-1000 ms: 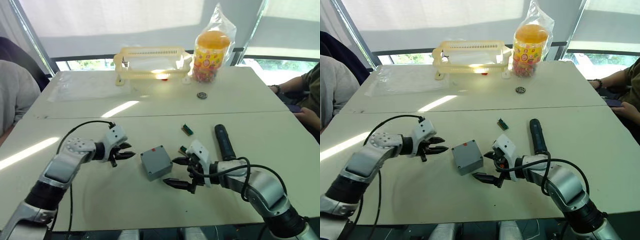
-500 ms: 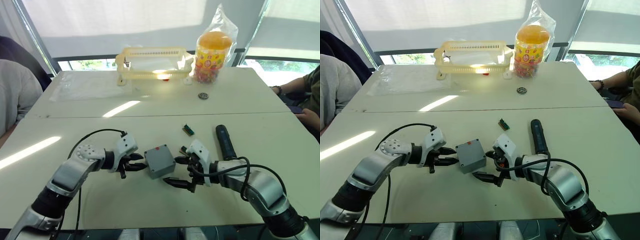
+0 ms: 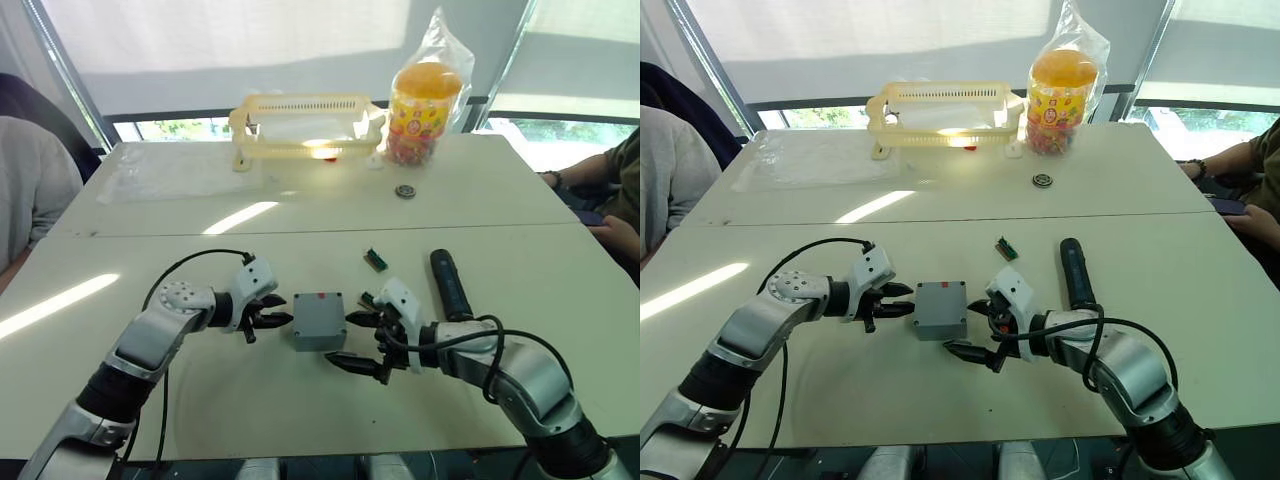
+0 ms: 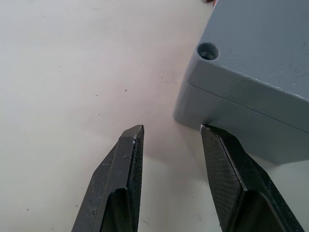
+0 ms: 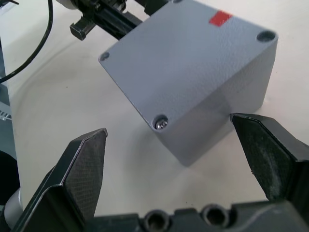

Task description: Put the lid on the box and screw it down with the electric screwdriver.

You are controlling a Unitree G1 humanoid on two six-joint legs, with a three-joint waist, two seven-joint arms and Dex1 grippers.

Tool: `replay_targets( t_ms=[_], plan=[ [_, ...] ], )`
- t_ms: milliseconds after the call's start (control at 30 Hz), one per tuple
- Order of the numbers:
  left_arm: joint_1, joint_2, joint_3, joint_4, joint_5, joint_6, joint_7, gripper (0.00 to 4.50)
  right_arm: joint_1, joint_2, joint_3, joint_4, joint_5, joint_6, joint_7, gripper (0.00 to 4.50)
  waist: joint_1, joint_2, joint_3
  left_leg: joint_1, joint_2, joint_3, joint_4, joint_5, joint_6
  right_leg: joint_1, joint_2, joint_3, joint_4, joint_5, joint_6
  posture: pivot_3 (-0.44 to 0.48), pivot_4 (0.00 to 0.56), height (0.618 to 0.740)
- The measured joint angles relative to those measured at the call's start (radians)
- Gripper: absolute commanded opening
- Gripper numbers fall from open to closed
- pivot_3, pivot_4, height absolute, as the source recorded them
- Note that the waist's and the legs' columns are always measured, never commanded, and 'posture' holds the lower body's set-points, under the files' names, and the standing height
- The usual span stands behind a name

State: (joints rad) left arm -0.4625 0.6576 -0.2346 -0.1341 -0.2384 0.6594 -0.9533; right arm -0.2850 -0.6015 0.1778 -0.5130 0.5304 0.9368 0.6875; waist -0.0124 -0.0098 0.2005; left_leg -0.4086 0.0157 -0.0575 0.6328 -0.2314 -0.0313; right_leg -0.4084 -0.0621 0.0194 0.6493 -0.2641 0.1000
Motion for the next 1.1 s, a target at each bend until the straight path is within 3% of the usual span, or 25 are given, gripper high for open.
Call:
replay_targets(
  t_ms=[133, 300, 467, 600, 833, 1100],
  plan=[
    [0.02, 0.064, 0.051, -0.028, -0.036, 0.019, -0.035, 1.87, -0.004, -0.115, -0.158, -0.028, 0.086, 0.043, 0.055, 4.49, 0.0, 0.0, 0.0, 0.0, 0.0, 0.0, 0.0, 0.0, 0.0, 0.0, 0.0, 0.0, 0.0, 0.0, 0.0, 0.0, 0.15, 0.74],
    [0.015, 0.11, 0.117, -0.08, -0.123, 0.076, -0.084, 1.87, -0.11, -0.151, -0.315, 0.024, 0.215, 0.083, 0.096, 4.49, -0.003, 0.0, 0.0, 0.001, 0.0, 0.0, 0.0, 0.0, 0.0, 0.001, 0.0, 0.0, 0.0, 0.0, 0.0, 0.0, 0.15, 0.74],
    [-0.028, 0.129, 0.158, -0.128, -0.194, 0.126, -0.093, 1.87, -0.233, -0.115, -0.216, 0.304, 0.021, -0.098, 0.046, 4.49, -0.002, 0.0, 0.0, 0.001, 0.0, 0.0, -0.001, 0.0, 0.0, 0.0, 0.0, 0.0, 0.0, 0.0, 0.0, 0.0, 0.15, 0.74],
    [-0.031, 0.139, 0.171, -0.162, -0.22, 0.163, -0.081, 1.87, -0.299, -0.042, -0.113, 0.538, -0.112, -0.263, 0.062, 3.27, -0.009, -0.001, 0.0, 0.0, 0.0, 0.002, 0.0, 0.001, -0.002, -0.001, 0.0, 0.001, 0.0, 0.0, 0.0, 0.0, 0.15, 0.74],
    [-0.002, 0.141, 0.181, -0.27, -0.277, 0.227, -0.036, 1.87, -0.41, 0.048, -0.061, 0.852, -0.251, -0.491, 0.102, 3.27, -0.006, 0.0, 0.0, 0.0, 0.0, 0.001, -0.001, 0.002, -0.003, -0.001, 0.0, 0.002, 0.0, 0.0, 0.0, 0.0, 0.15, 0.74],
    [0.021, 0.145, 0.182, -0.296, -0.297, 0.246, 0.008, 1.87, -0.452, 0.109, -0.061, 1.013, -0.321, -0.593, 0.124, 3.27, -0.006, 0.0, 0.0, 0.0, 0.0, 0.001, -0.001, 0.002, -0.004, -0.001, 0.0, 0.002, 0.0, 0.0, 0.0, 0.0, 0.15, 0.74]
  ],
)
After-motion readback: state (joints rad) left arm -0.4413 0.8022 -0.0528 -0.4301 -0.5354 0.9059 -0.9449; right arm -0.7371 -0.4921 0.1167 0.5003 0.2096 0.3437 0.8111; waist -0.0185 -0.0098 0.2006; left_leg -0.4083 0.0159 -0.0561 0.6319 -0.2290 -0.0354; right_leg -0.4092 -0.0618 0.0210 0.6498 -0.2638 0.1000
